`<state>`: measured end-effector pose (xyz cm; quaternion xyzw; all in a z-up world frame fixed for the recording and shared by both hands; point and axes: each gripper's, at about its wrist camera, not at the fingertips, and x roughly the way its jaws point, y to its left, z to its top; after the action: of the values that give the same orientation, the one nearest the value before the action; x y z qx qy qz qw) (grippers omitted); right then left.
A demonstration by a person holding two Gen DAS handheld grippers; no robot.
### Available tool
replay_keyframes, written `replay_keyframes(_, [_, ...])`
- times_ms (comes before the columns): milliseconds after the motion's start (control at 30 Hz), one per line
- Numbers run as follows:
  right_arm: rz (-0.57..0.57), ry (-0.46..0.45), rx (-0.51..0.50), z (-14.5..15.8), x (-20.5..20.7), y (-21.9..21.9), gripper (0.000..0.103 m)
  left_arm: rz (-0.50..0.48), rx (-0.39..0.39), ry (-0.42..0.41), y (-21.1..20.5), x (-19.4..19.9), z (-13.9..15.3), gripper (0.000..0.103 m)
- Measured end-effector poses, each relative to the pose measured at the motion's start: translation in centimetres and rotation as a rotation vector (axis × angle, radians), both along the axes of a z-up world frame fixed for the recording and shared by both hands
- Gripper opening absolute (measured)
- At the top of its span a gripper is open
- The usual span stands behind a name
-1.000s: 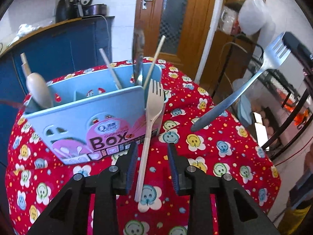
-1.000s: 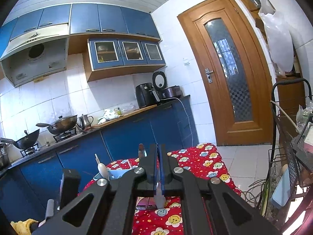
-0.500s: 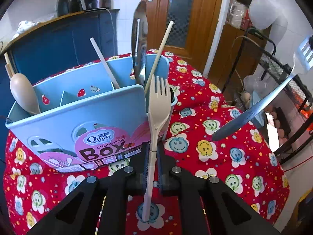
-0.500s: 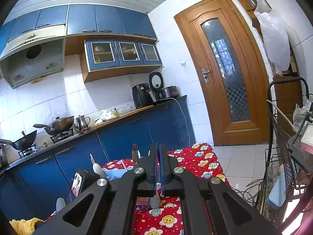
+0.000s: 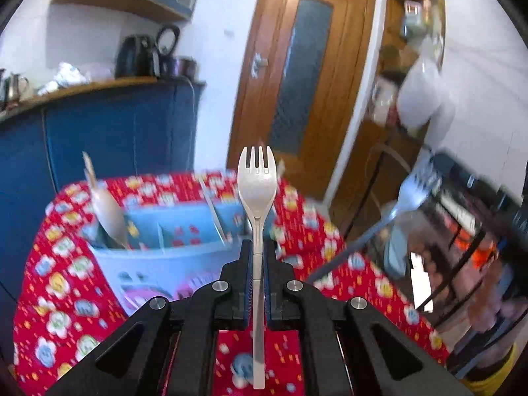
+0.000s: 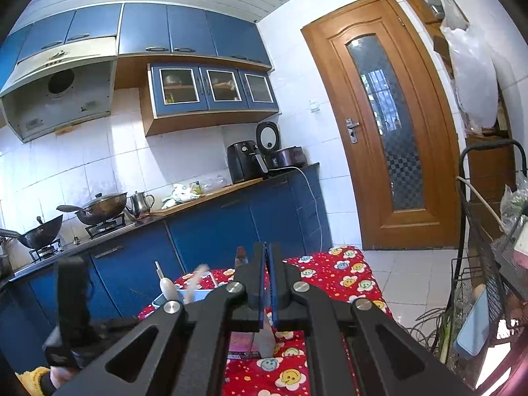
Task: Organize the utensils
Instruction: 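Carry the beige fork and silver fork upright over the blue box with both tools, then lower both forks into the blue box and open both tools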
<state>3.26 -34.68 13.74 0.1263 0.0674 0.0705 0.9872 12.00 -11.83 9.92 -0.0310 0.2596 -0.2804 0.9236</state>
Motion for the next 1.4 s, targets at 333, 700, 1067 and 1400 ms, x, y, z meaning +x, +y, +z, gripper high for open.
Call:
replay_keyframes(333, [0.01, -0.034, -0.065, 2.1, 2.9, 2.3, 0.004, 0.161, -0.178, -0.188, 3.7, 4.3, 3.2, 0.005])
replay_keyframes(700, [0.031, -0.031, -0.134, 1.7, 7.0, 4.8, 0.004, 0.321, -0.198, -0.28, 5.3, 7.6, -0.4, 0.005])
replay_keyframes(1067, [0.089, 0.055, -0.167, -0.5, 10.2, 6.1, 0.004, 0.325, -0.168, -0.298, 5.5, 6.4, -1.5, 0.005])
replay_keyframes(1400, [0.145, 0.078, -0.141, -1.0, 10.4, 6.7, 0.008, 0.296, -0.191, -0.26, 6.5, 5.2, -0.5, 0.029])
